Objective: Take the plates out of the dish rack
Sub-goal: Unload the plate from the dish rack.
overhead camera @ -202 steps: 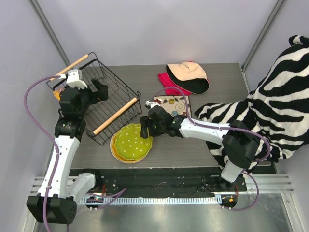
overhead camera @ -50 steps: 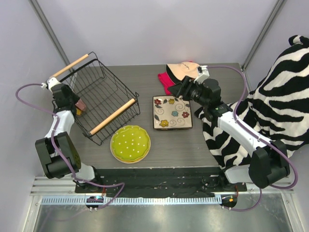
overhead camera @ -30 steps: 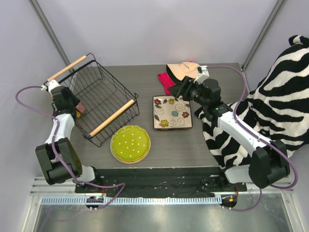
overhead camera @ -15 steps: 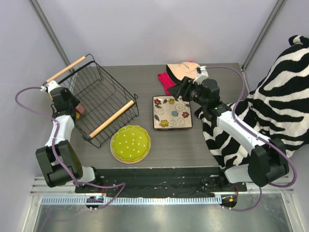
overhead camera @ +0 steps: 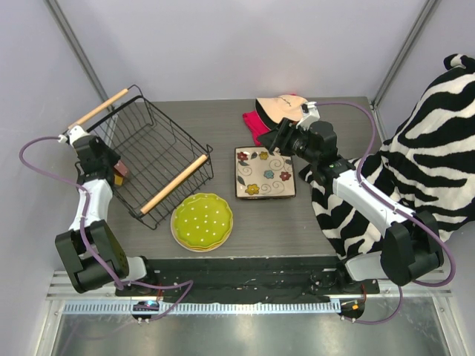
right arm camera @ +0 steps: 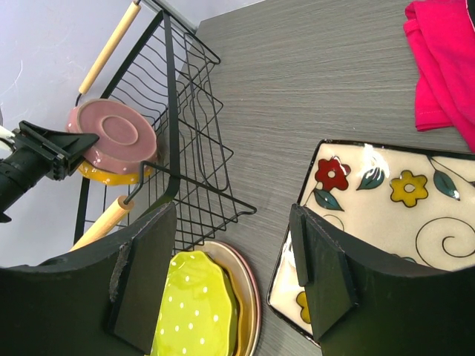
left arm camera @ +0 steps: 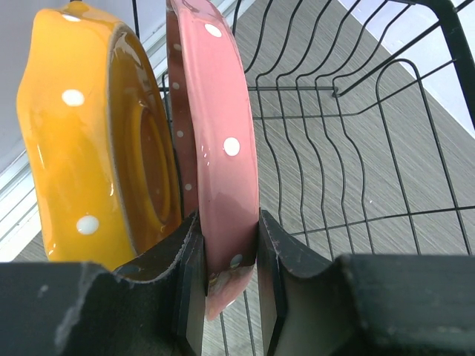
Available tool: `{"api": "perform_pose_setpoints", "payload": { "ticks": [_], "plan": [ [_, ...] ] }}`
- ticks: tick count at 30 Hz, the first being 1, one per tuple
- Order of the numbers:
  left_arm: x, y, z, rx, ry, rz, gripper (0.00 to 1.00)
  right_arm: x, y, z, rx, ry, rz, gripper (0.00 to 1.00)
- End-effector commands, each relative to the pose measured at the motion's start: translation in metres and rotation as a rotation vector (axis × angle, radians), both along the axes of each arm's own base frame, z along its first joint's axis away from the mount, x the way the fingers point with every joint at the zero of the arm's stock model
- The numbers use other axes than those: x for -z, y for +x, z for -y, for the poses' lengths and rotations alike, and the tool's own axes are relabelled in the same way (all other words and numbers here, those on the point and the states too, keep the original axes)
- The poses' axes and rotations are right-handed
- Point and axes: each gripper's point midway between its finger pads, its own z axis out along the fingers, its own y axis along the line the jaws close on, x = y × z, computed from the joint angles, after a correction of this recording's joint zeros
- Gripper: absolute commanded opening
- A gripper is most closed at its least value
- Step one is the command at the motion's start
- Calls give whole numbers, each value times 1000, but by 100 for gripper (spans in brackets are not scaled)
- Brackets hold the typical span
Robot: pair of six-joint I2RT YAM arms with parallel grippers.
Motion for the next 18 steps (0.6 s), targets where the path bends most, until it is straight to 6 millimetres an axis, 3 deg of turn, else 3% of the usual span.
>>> {"api": "perform_pose_setpoints", "payload": {
  "ticks": [1, 18],
  "plan": [
    [-125, 11, -10, -10, 116, 382, 0, -20, 7, 1, 7, 5, 69, 70],
    [-144, 10, -14, -21, 95, 453, 0, -16, 9, -1, 3, 0, 62, 70]
  ]
}}
